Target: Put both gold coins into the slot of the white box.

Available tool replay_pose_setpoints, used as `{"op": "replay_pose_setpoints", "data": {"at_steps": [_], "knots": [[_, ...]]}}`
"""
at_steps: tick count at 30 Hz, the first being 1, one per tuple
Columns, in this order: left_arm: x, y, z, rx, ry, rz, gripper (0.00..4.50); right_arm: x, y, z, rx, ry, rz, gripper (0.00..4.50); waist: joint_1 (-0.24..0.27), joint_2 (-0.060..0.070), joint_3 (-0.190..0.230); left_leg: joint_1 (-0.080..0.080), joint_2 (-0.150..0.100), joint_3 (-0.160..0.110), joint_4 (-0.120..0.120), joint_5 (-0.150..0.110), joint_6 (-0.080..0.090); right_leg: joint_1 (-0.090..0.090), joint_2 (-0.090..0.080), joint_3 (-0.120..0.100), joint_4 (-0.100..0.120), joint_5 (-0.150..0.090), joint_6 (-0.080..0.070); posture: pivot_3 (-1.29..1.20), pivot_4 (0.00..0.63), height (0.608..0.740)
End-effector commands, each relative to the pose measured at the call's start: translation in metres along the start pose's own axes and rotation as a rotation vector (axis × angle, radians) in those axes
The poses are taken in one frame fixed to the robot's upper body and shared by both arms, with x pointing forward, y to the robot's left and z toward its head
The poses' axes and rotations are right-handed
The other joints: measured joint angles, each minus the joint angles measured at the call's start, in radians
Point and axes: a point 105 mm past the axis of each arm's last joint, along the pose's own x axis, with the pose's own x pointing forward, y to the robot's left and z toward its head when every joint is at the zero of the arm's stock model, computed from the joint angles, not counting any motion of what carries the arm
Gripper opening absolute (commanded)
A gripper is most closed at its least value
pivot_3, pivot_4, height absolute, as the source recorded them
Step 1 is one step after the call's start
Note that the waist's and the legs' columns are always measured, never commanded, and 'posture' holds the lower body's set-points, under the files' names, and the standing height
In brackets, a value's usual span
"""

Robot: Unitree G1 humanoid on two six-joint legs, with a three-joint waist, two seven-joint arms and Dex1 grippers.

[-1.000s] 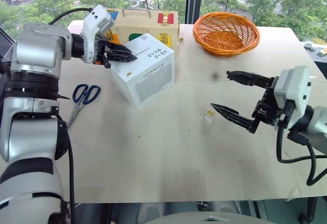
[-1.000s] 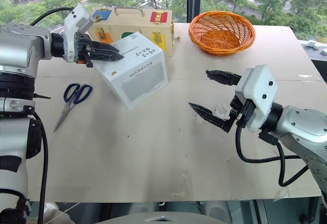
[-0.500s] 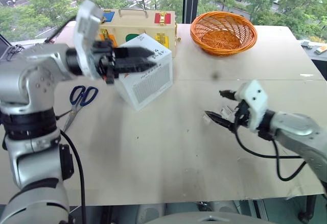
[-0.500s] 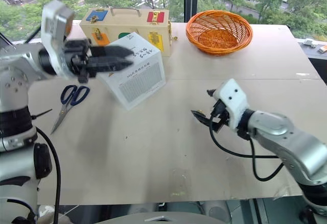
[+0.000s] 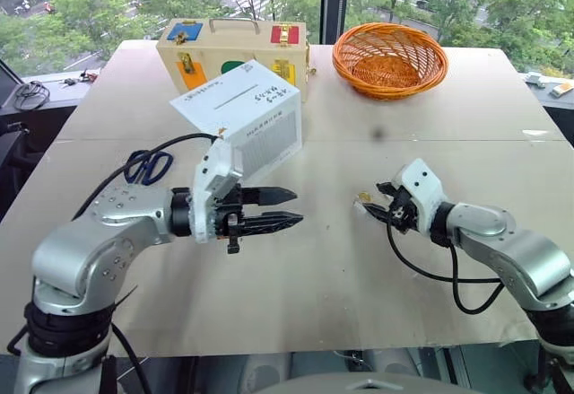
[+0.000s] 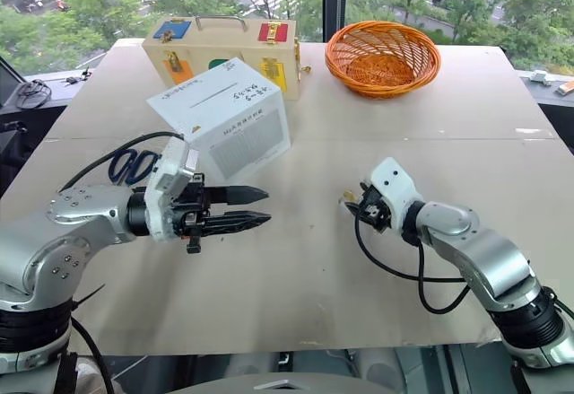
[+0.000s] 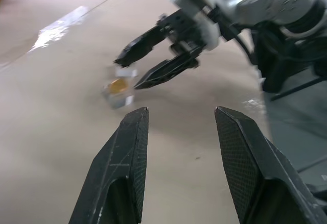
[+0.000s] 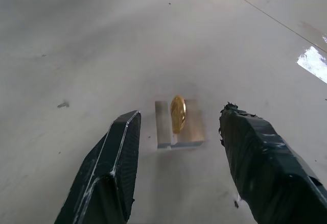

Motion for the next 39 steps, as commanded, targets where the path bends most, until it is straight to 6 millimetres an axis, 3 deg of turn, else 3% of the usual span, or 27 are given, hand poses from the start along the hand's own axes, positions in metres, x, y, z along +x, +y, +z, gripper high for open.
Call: {"op": "replay_pose_setpoints", "data": {"at_steps": [1, 4, 16, 19, 20, 30, 39], "knots": [[-0.001, 0.002, 0.001, 0.064, -0.009, 0.012, 2.08, 0.001, -0.004, 0.012, -0.017, -0.042, 0.002, 2.65, 0.0, 0.0, 0.0, 0.0, 0.0, 0.0, 0.0, 0.0, 0.0, 0.0, 0.0, 0.0, 0.0, 0.0, 0.0, 0.0, 0.15, 0.74], [-0.001, 0.003, -0.002, 0.065, -0.015, 0.015, 2.08, 0.003, -0.004, 0.012, -0.021, -0.038, 0.007, 1.36, 0.0, 0.0, 0.0, -0.001, 0.0, 0.0, 0.0, 0.0, 0.0, 0.0, -0.001, 0.0, -0.001, 0.0, 0.0, 0.0, 0.15, 0.74], [0.001, 0.003, -0.003, 0.072, -0.02, 0.015, 2.08, 0.007, -0.002, 0.011, -0.01, -0.03, 0.032, 1.36, -0.001, 0.0, 0.0, -0.001, 0.0, 0.0, 0.0, 0.0, 0.0, 0.0, 0.0, -0.001, -0.001, 0.0, 0.0, 0.0, 0.15, 0.74], [0.001, 0.003, -0.002, 0.071, -0.02, 0.017, 2.08, 0.009, -0.002, 0.009, -0.005, -0.025, 0.035, 0.59, -0.002, 0.0, 0.0, -0.001, 0.0, 0.0, 0.0, 0.0, 0.0, 0.0, 0.0, -0.001, -0.001, 0.0, 0.0, 0.0, 0.15, 0.74], [0.002, 0.003, -0.002, 0.071, -0.02, 0.017, 2.08, 0.01, -0.002, 0.008, -0.004, -0.022, 0.036, 0.06, -0.002, 0.0, 0.0, -0.001, 0.0, 0.0, 0.0, 0.0, 0.0, 0.0, 0.0, -0.001, -0.001, 0.0, 0.0, 0.0, 0.15, 0.74], [0.003, 0.005, -0.002, 0.061, -0.02, 0.019, 2.08, 0.009, -0.004, 0.005, 0.004, -0.016, 0.034, 0.06, -0.002, 0.0, 0.0, -0.001, 0.0, -0.001, 0.0, 0.0, 0.0, 0.0, 0.0, -0.001, -0.001, 0.0, 0.0, 0.0, 0.15, 0.74], [0.006, 0.009, 0.006, -0.039, -0.089, -0.008, 2.08, -0.018, 0.001, 0.045, 0.116, -0.212, 0.103, 0.06, -0.001, 0.0, 0.0, -0.001, 0.0, -0.001, 0.0, 0.0, 0.0, 0.0, 0.0, -0.001, -0.001, 0.002, 0.004, 0.0, 0.15, 0.74]]}}
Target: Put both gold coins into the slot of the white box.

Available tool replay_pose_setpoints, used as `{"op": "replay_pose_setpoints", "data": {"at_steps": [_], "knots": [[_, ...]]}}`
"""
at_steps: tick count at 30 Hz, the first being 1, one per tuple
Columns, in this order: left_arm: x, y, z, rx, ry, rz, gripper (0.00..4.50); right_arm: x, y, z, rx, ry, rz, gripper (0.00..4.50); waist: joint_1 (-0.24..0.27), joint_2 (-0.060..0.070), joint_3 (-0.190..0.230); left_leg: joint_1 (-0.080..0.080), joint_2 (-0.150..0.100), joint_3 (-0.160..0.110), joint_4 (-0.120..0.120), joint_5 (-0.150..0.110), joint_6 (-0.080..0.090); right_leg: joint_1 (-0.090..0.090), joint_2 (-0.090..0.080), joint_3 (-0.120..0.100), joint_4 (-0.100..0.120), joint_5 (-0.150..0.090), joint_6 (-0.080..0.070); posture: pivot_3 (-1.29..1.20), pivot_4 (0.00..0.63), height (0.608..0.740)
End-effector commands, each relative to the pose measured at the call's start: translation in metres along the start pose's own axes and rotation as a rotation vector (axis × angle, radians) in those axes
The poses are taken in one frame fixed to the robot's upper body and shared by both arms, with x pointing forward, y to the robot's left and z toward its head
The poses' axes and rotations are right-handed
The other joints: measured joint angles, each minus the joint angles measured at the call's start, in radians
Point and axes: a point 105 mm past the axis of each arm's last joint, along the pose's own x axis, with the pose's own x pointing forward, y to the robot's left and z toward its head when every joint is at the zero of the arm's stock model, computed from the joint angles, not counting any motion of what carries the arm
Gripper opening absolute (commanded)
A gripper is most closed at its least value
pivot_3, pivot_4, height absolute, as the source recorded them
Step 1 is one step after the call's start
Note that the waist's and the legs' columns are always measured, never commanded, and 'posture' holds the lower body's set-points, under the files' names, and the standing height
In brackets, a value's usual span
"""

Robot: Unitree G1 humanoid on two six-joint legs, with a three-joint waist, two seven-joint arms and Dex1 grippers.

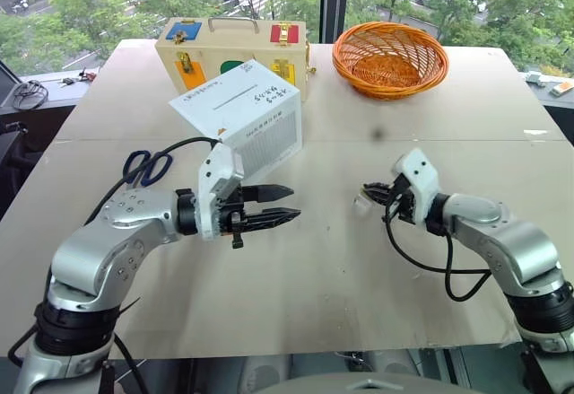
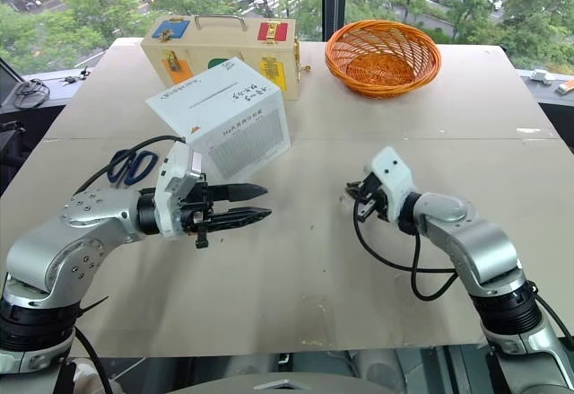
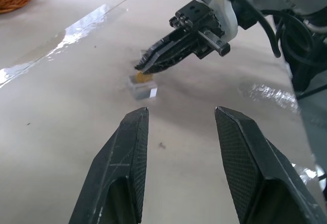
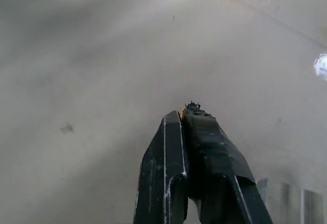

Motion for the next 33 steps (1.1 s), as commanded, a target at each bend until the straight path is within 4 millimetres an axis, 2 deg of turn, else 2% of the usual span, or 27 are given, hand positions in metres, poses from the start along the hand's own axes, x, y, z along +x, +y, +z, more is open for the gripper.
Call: {"op": "replay_pose_setpoints", "data": {"at_steps": [1, 3, 5, 9, 10, 17, 33], "knots": [[0.004, 0.0, 0.013, -0.015, -0.053, -0.027, 2.08, -0.013, 0.01, 0.027, 0.016, -0.116, 0.054, 0.06, 0.001, 0.0, 0.0, 0.0, 0.0, 0.0, 0.0, 0.0, 0.0, 0.0, 0.0, 0.0, 0.0, 0.0, 0.0, 0.0, 0.15, 0.74], [0.008, 0.002, 0.018, -0.026, -0.069, -0.045, 2.08, -0.02, 0.016, 0.038, 0.025, -0.163, 0.093, 0.06, 0.0, 0.0, 0.0, 0.0, 0.0, -0.001, 0.0, 0.0, 0.0, 0.0, 0.0, -0.001, 0.0, 0.0, 0.0, 0.0, 0.15, 0.74], [0.017, 0.001, 0.029, -0.059, -0.111, -0.108, 2.08, -0.03, 0.032, 0.058, 0.032, -0.246, 0.193, 0.06, 0.002, 0.0, 0.0, 0.0, 0.0, -0.001, 0.0, 0.0, 0.0, 0.0, 0.0, -0.001, 0.0, 0.0, 0.0, 0.0, 0.15, 0.74], [0.028, -0.001, 0.038, -0.078, -0.135, -0.182, 1.08, -0.039, 0.056, 0.075, 0.02, -0.298, 0.303, 0.0, -0.003, 0.0, 0.0, 0.0, 0.0, -0.001, 0.0, 0.0, 0.0, 0.001, 0.0, -0.001, 0.0, 0.0, 0.0, 0.0, 0.15, 0.74], [0.031, -0.001, 0.039, -0.071, -0.134, -0.195, 0.4, -0.04, 0.06, 0.078, 0.016, -0.308, 0.318, 0.0, -0.005, 0.0, 0.0, 0.0, 0.0, -0.001, 0.0, 0.0, 0.0, 0.0, 0.0, -0.001, 0.0, 0.0, 0.0, 0.0, 0.15, 0.74], [0.042, -0.003, 0.049, -0.07, -0.151, -0.269, 0.4, -0.043, 0.071, 0.089, 0.004, -0.328, 0.353, 0.0, -0.002, 0.0, 0.0, 0.0, 0.0, -0.001, -0.001, 0.0, 0.0, 0.0, 0.0, -0.002, 0.0, 0.0, 0.0, 0.0, 0.15, 0.74], [0.042, -0.008, 0.059, -0.08, -0.182, -0.319, 0.4, -0.043, 0.073, 0.087, 0.008, -0.308, 0.356, 0.0, -0.002, 0.0, 0.0, 0.0, 0.0, -0.001, -0.001, 0.0, 0.0, 0.0, 0.0, -0.001, -0.001, 0.0, 0.0, 0.0, 0.15, 0.74]]}}
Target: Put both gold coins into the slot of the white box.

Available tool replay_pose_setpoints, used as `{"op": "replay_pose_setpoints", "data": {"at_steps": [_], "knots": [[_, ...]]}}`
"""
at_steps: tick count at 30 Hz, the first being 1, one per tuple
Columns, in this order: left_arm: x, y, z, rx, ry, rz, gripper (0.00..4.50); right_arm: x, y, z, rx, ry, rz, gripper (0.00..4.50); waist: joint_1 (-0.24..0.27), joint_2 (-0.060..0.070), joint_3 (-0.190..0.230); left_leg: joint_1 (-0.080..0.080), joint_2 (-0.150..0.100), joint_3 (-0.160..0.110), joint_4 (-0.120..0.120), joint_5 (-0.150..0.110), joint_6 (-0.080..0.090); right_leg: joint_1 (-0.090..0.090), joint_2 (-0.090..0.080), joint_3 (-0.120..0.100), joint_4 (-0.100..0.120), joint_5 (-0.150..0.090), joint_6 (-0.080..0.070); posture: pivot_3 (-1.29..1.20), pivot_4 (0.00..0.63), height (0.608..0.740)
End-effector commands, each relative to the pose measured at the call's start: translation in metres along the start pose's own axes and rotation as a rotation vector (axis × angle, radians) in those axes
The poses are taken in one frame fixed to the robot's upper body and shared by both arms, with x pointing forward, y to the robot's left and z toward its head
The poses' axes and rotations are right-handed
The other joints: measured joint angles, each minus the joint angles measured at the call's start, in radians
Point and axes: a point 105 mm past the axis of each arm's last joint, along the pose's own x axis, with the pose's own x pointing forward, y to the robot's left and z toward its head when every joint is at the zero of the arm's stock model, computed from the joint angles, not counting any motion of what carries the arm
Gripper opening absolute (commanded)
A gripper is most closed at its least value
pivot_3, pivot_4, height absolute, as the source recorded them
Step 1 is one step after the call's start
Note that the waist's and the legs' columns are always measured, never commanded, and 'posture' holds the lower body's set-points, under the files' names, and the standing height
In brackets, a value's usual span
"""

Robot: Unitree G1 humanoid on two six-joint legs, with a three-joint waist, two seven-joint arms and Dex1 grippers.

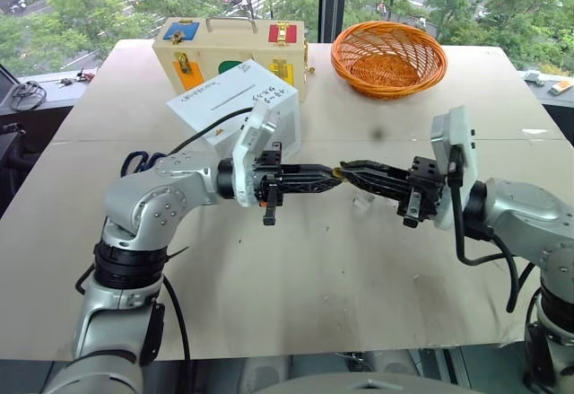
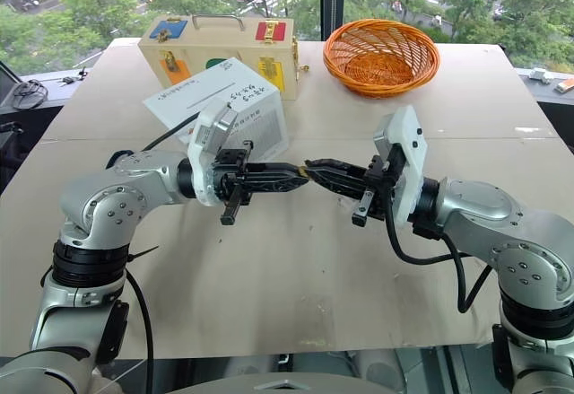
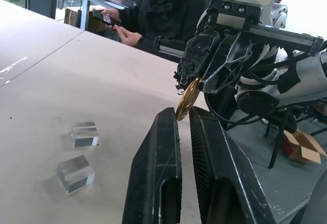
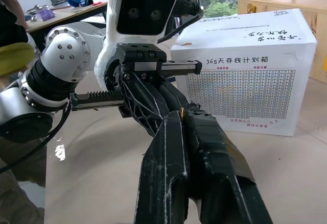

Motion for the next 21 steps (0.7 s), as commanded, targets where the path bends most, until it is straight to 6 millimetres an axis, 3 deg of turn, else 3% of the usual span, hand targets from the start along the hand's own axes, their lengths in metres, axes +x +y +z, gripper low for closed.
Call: {"op": "replay_pose_setpoints", "data": {"at_steps": [1, 3, 4, 21], "knots": [[0.0021, -0.0063, 0.0122, 0.034, -0.035, -0.038, 0.4, 0.0008, 0.007, 0.0058, -0.025, -0.018, 0.029, 0.0, 0.0, 0.0, 0.0, 0.0, 0.0, 0.0, 0.0, 0.0, 0.0, 0.0, 0.0, 0.0, 0.0, 0.0, 0.0, 0.0, 0.15, 0.74], [0.0022, -0.0064, 0.0124, 0.03, -0.038, -0.04, 0.4, 0.0014, 0.0069, 0.0067, -0.025, -0.018, 0.031, 0.0, 0.0, 0.0, 0.0, 0.0, 0.0, 0.0, 0.0, 0.0, 0.0, 0.0, 0.0, 0.0, 0.0, 0.0, 0.0, 0.0, 0.15, 0.74], [0.0023, -0.0068, 0.0126, 0.027, -0.041, -0.043, 0.19, 0.0017, 0.0069, 0.0071, -0.024, -0.018, 0.032, 0.0, 0.0, 0.0, 0.0, 0.0, 0.0, 0.0, 0.0, 0.0, 0.0, 0.0, 0.0, 0.0, 0.0, 0.0, 0.0, 0.0, 0.15, 0.74], [-0.0016, -0.0068, 0.022, -0.006, -0.112, -0.046, 0.19, 0.0009, 0.0057, 0.0068, -0.003, -0.01, 0.031, 0.0, 0.0, 0.0, 0.0, -0.001, 0.0, 0.0, 0.0, 0.0, 0.0, 0.0, 0.0, 0.0, -0.001, 0.0, 0.0, 0.0, 0.15, 0.74]]}}
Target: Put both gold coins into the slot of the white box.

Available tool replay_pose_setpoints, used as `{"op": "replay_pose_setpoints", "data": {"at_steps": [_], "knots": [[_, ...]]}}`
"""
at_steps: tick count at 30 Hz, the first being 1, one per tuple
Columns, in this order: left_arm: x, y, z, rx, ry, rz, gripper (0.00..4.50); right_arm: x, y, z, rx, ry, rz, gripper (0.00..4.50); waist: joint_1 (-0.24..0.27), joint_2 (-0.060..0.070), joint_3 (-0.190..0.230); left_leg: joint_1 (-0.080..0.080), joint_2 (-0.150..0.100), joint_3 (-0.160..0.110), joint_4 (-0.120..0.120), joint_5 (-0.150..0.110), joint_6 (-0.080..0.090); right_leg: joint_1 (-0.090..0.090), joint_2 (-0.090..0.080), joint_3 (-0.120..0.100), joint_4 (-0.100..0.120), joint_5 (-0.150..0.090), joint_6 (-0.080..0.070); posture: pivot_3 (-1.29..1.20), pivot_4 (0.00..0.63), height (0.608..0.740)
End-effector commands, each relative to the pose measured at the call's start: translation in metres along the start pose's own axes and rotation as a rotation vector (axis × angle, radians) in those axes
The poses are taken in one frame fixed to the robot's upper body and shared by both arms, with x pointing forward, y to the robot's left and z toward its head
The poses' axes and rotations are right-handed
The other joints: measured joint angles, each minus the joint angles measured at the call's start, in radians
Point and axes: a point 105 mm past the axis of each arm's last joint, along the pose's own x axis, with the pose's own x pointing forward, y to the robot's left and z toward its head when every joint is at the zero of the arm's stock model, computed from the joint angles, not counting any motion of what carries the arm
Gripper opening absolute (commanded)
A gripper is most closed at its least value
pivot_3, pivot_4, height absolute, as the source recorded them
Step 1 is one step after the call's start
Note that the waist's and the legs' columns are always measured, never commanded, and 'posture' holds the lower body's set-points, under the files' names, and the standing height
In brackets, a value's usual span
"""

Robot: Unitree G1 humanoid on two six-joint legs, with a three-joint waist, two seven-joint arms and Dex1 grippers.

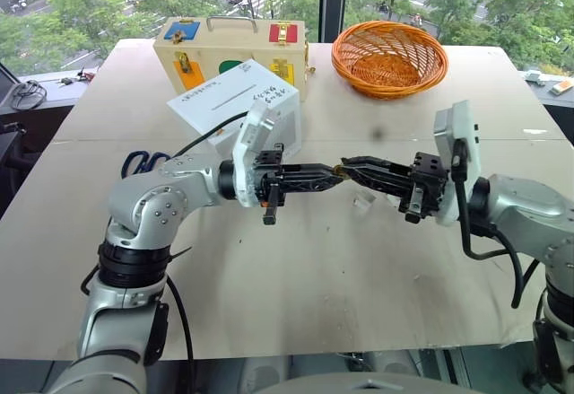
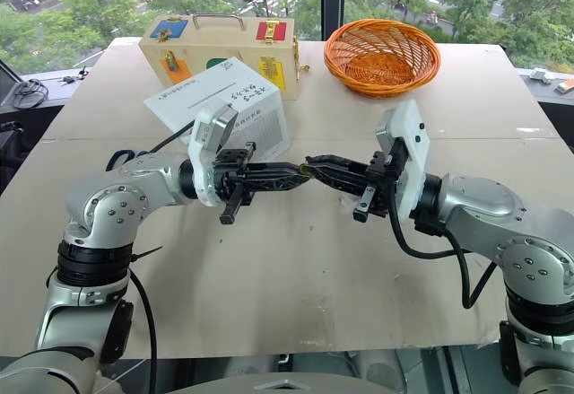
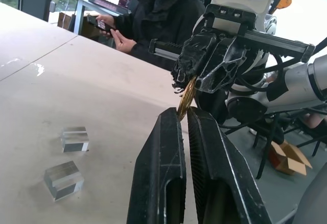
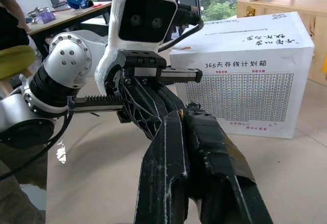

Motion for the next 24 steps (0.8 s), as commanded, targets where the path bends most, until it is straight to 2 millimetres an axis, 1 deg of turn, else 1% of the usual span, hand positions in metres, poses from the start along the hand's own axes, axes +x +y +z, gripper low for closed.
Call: {"op": "replay_pose_setpoints", "data": {"at_steps": [1, 11, 13, 15, 18, 20, 24], "knots": [[-0.002, -0.008, 0.02, 0.052, -0.064, -0.031, 0.19, 0.001, 0.007, 0.001, -0.013, 0.0, 0.03, 0.0, 0.0, 0.0, 0.0, 0.0, 0.0, 0.0, 0.0, 0.0, 0.0, 0.0, 0.0, 0.0, 0.0, 0.0, 0.0, 0.0, 0.15, 0.74], [-0.004, -0.015, 0.024, 0.036, -0.078, -0.063, 0.19, -0.003, 0.006, 0.001, -0.017, -0.023, 0.026, 0.0, 0.0, 0.0, 0.0, 0.0, 0.0, 0.0, 0.0, 0.0, 0.0, 0.0, 0.0, 0.0, -0.001, 0.0, 0.0, 0.0, 0.15, 0.74], [-0.004, -0.015, 0.024, 0.04, -0.077, -0.063, 0.0, -0.005, 0.002, 0.003, -0.016, -0.04, 0.009, 0.59, 0.0, 0.0, 0.0, 0.0, 0.0, 0.0, 0.0, 0.0, 0.0, 0.0, 0.0, 0.0, -0.001, 0.0, 0.0, 0.0, 0.15, 0.74], [-0.005, -0.016, 0.025, 0.043, -0.077, -0.065, 0.0, -0.006, 0.0, 0.004, -0.018, -0.045, 0.003, 1.32, 0.001, 0.0, 0.0, 0.0, 0.0, 0.0, 0.0, 0.0, 0.0, 0.0, 0.0, 0.0, -0.001, 0.0, 0.0, 0.0, 0.15, 0.74], [-0.005, -0.018, 0.027, 0.055, -0.08, -0.066, 0.0, -0.007, -0.002, 0.003, -0.031, -0.04, -0.012, 2.82, 0.001, 0.0, 0.0, 0.0, 0.0, 0.0, 0.0, 0.0, 0.0, 0.0, 0.0, 0.0, -0.001, 0.0, 0.0, 0.0, 0.15, 0.74], [-0.005, -0.019, 0.027, 0.057, -0.082, -0.066, 0.0, -0.008, -0.003, 0.002, -0.029, -0.044, -0.018, 3.68, 0.001, 0.0, 0.0, 0.0, 0.0, 0.0, 0.0, 0.0, 0.0, 0.0, 0.0, 0.0, -0.001, 0.0, 0.0, 0.0, 0.15, 0.74], [-0.006, -0.018, 0.028, 0.068, -0.082, -0.052, 0.0, -0.01, -0.004, 0.003, -0.048, -0.048, -0.027, 3.68, 0.001, 0.0, 0.0, 0.0, 0.0, 0.0, -0.001, 0.0, 0.0, 0.0, 0.0, 0.0, -0.001, 0.0, 0.0, 0.0, 0.15, 0.74]]}}
